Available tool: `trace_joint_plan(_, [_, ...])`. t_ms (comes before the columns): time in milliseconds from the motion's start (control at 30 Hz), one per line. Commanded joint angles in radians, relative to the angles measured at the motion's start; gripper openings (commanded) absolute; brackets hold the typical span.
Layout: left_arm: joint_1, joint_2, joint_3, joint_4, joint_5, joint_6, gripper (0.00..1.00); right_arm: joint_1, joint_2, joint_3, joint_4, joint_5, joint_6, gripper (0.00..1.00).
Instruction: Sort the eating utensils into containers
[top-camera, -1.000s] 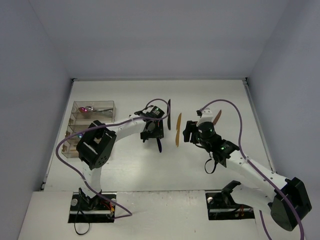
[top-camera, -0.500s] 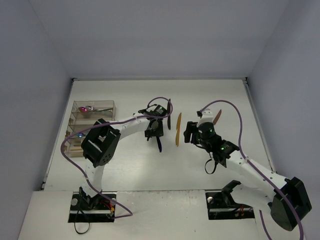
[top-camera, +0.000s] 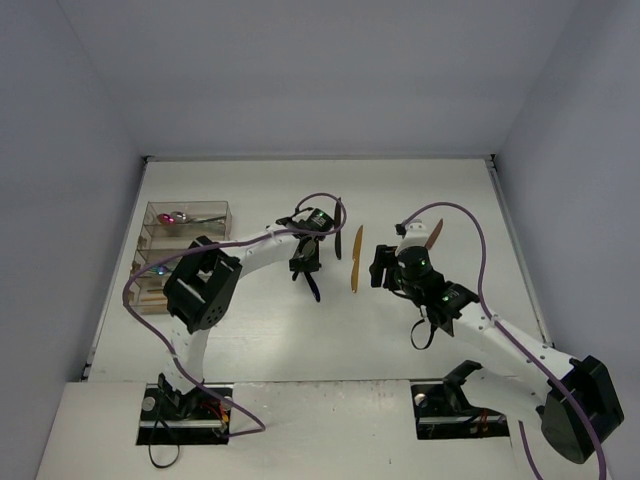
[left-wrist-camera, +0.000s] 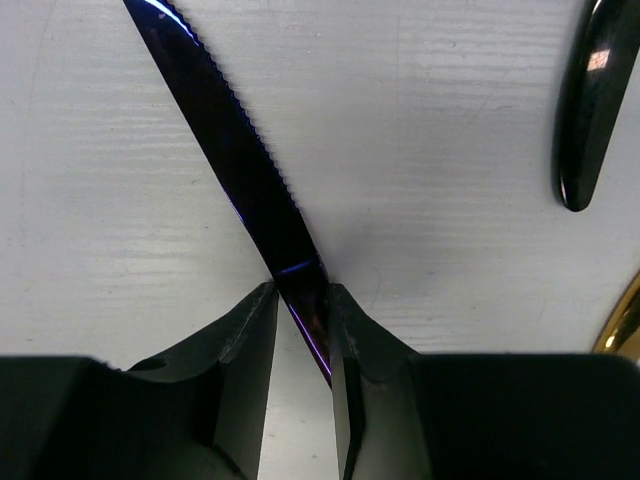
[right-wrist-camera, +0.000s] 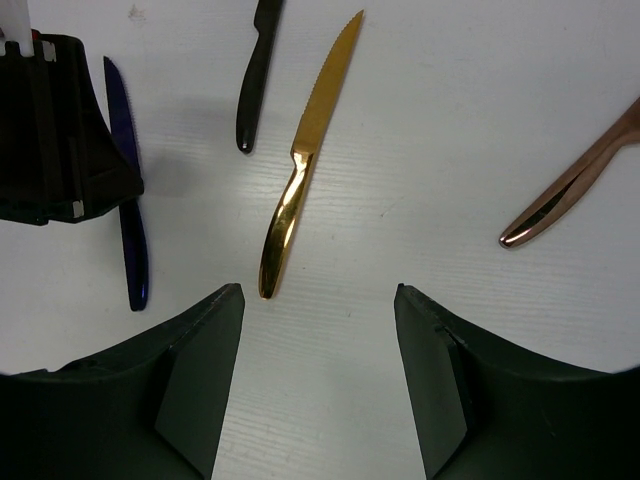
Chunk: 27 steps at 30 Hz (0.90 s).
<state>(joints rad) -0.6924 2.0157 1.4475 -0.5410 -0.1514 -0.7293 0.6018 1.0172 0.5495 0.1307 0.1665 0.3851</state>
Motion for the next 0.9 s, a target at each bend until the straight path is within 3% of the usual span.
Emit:
trace_joint_plan(0, [0.025, 0.06, 0.019, -0.105, -0.055, 0.197, 0.23, -0.007, -0.007, 0.02, 0.043, 0.022, -0.002, 0.59])
trace_joint_plan(133, [0.027, 0.092, 0.124, -0.104, -0.064, 0.356, 0.23, -0.007, -0.003, 0.023, 0.043, 0.017, -0.002, 0.59])
trace_joint_plan(267, [0.046, 0.106, 0.191, -0.106, -0.026, 0.383, 0.25, -0.007, -0.003, 0.023, 0.043, 0.013, 0.003, 0.59])
trace_joint_plan(533, [0.094, 0.034, 0.061, -0.104, 0.079, 0.084, 0.37, -0.007, -0.001, 0.021, 0.044, 0.008, 0.006, 0.59])
trace_joint_plan(867, [0.079, 0.03, 0.027, -0.088, 0.098, -0.054, 0.38, -0.008, 0.004, 0.026, 0.043, 0.002, 0.008, 0.59])
